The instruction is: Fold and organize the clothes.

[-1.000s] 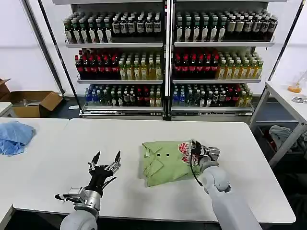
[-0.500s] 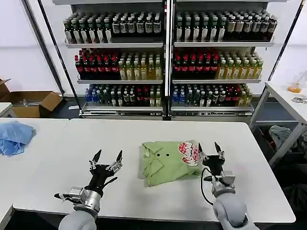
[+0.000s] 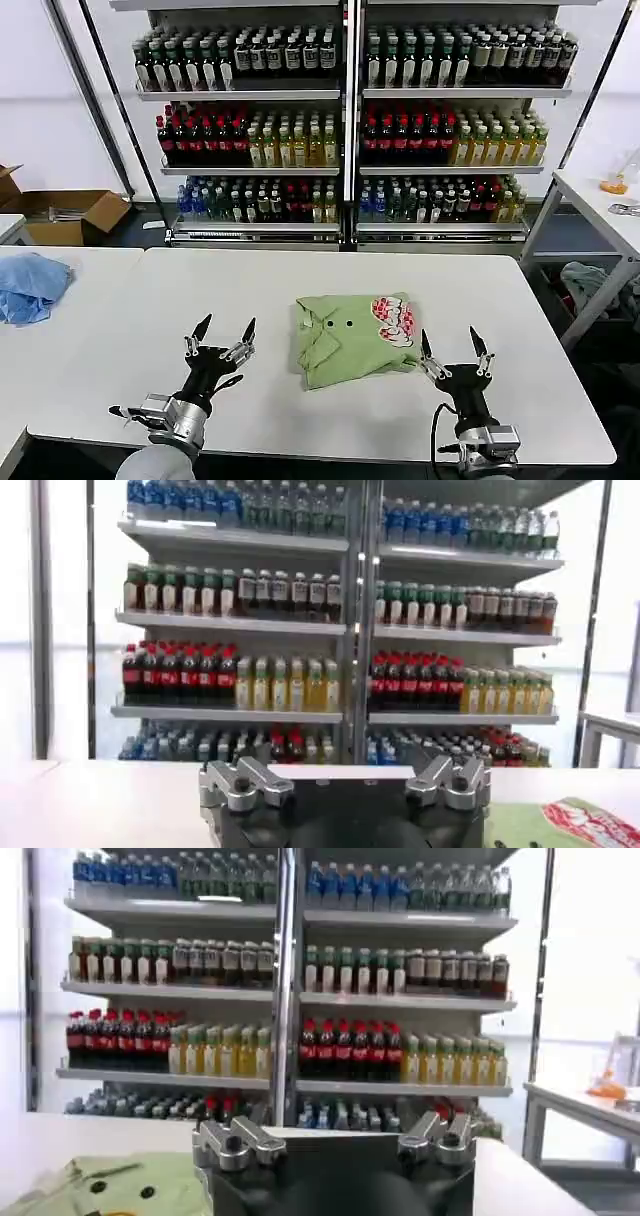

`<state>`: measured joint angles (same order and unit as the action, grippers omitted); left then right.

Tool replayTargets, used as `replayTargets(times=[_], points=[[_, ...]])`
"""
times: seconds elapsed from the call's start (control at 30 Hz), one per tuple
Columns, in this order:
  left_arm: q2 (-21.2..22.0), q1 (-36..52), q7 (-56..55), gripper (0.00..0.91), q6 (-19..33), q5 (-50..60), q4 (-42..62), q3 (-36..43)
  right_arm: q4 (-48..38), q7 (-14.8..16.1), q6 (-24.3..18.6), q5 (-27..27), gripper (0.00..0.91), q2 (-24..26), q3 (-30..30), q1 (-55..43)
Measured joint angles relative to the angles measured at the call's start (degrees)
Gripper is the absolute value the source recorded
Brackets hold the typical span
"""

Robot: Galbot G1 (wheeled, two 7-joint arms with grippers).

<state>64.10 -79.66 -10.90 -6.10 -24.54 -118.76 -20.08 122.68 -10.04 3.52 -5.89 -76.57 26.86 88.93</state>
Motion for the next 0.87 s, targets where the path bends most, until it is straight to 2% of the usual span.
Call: replayTargets(times=[0.47,0.87], points=[[-0.93,-0.39,0.76,0.907,-0.02,0.4,-1.22,0.22,6.24,0.02,-2.06,7.12,0.907,-3.59,1.64,7.75],[-0.75,-1.01,1.5,0.907,-0.17,1.04,-2.29,0.42,8.43,-0.7,-2.89,9.96,0.907,-4.36,2.29,10.55]])
